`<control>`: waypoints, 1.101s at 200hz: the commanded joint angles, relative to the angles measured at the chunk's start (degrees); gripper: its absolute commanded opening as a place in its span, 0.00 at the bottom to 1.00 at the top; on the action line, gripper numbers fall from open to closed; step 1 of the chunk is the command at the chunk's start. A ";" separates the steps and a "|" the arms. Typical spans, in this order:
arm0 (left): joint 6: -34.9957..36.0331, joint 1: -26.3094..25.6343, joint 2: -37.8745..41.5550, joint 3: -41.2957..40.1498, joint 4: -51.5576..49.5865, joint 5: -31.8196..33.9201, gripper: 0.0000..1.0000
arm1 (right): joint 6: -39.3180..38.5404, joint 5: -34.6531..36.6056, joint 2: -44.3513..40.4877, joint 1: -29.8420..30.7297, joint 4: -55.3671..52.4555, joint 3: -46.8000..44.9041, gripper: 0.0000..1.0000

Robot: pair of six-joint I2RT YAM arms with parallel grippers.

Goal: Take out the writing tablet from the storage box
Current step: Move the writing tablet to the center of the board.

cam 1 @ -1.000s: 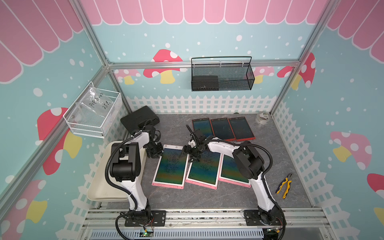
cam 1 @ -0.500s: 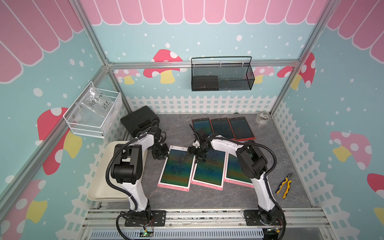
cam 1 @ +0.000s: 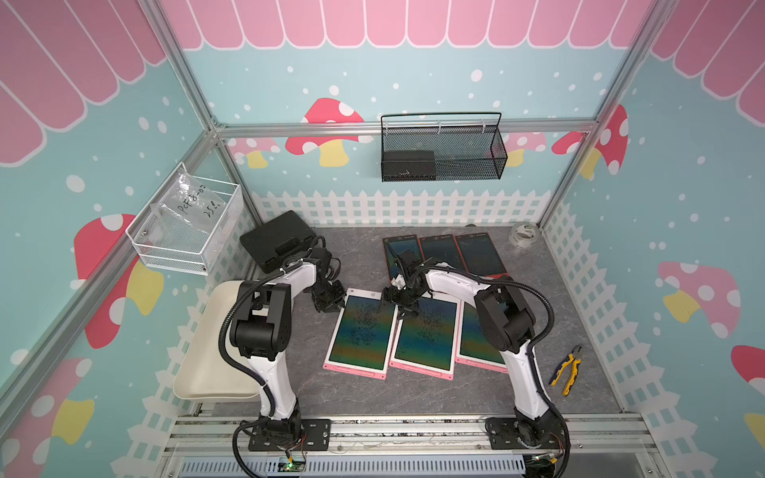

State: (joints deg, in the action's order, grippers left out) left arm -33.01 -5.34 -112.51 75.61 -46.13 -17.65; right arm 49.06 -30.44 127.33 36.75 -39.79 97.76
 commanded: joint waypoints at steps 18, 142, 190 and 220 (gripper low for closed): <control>-0.21 -0.19 -3.14 4.22 -1.25 -0.70 0.24 | -1.77 2.13 3.26 -0.76 -2.55 3.61 0.80; 2.16 4.61 0.67 7.53 -3.78 -0.95 0.41 | -5.11 10.27 1.85 -1.68 -15.21 16.59 0.92; 6.64 8.64 13.19 6.39 -0.39 2.87 0.42 | -10.23 21.47 -7.25 -2.85 -13.65 12.87 0.93; 8.93 14.39 20.28 4.34 4.04 5.74 0.46 | -10.52 27.51 -17.28 -7.16 -8.15 2.45 0.94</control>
State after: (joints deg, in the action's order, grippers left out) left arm -27.62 4.84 -96.86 81.10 -45.93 -15.99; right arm 40.38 -10.72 118.83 33.45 -50.81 106.02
